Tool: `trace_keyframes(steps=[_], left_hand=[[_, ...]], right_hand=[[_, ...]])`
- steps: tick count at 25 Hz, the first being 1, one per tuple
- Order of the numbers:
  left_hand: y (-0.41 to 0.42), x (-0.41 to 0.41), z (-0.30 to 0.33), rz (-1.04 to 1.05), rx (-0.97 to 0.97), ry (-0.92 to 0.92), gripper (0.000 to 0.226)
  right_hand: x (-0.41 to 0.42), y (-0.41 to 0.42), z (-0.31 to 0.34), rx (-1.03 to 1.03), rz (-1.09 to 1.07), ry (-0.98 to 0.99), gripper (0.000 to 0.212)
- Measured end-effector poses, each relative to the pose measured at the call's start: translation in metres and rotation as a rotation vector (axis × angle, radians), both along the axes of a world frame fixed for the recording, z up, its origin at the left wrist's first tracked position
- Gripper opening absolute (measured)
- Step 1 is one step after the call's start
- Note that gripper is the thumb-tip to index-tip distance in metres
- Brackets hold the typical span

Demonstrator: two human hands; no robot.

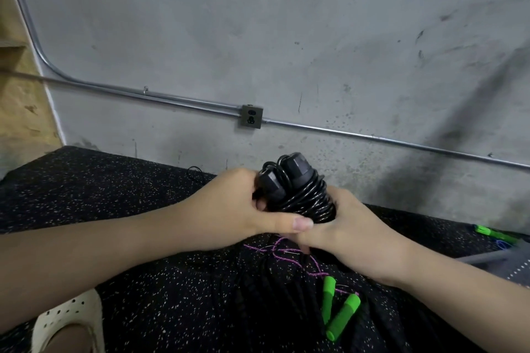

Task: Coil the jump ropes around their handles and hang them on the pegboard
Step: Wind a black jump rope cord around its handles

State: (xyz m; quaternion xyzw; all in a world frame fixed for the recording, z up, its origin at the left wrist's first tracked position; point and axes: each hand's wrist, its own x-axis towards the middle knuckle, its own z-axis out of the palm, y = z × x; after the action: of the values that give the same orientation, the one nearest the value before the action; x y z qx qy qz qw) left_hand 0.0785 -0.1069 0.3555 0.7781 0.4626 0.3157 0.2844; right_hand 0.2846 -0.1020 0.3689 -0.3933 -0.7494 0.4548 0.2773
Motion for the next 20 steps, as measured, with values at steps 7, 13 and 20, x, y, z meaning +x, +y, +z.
trace_keyframes(steps=[7, 13, 20], left_hand=[[0.003, 0.007, 0.004, 0.137, -0.002, 0.072, 0.071], [-0.003, 0.014, 0.01, 0.025, -0.098, -0.084, 0.026], [-0.008, 0.022, 0.005, -0.073, -0.117, -0.11, 0.02]], right_hand=[[-0.005, 0.006, -0.009, 0.09, -0.208, 0.062, 0.039], [-0.002, 0.003, -0.008, -0.008, -0.038, 0.115, 0.05], [-0.001, 0.006, -0.011, -0.263, -0.04, 0.289, 0.045]])
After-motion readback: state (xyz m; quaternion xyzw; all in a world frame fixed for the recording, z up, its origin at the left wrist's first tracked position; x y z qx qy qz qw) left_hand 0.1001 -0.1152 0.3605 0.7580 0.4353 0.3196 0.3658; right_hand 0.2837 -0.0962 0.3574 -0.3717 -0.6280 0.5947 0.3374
